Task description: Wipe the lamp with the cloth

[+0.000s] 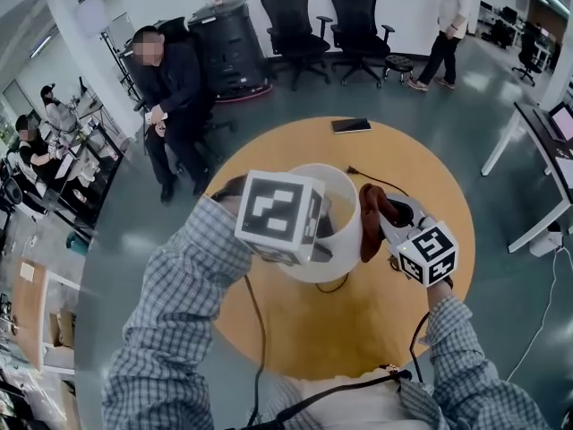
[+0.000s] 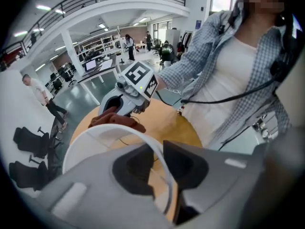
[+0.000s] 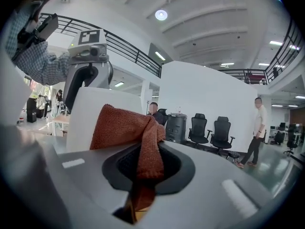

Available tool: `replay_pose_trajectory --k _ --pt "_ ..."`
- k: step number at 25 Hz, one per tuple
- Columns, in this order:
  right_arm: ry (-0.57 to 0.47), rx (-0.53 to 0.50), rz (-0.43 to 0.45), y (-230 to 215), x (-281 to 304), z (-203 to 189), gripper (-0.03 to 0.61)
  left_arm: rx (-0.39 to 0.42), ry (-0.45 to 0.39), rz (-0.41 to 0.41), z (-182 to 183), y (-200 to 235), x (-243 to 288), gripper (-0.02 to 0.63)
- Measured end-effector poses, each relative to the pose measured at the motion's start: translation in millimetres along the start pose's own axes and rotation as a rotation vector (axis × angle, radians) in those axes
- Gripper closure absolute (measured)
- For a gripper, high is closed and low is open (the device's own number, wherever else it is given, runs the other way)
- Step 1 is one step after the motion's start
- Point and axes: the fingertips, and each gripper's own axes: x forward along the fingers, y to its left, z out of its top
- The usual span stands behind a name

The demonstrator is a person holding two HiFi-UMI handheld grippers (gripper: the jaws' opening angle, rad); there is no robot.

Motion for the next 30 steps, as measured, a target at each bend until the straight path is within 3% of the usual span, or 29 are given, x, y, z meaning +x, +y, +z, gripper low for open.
replay_pose_trajectory --k 7,14,17,22,26,30 --pt "-0.066 -0.013 0.006 10 -27 23 0.537 0.082 0.004 -0.070 -20 -6 -13 0.572" --pt "-0.265 -0.038 0.044 10 -45 112 0.537 0.145 0.009 -0.151 -27 -20 -14 0.577" --pt "-0.246 -0.043 0.073 0 -24 130 0.537 0.155 -0.006 -0.143 -24 -19 -14 0.577" --pt "-0.041 -0.010 0.134 -4 30 68 0.537 0.202 -0.027 -0.090 -23 -12 -11 0.576" --pt "0.061 0.086 0.142 -11 38 13 0.538 0.209 -0.039 -0.078 -19 -16 -12 0.575" --pt "0.150 0.112 0.129 -16 44 -26 0.538 0.224 -0.053 -0.058 -22 -14 -13 0.572"
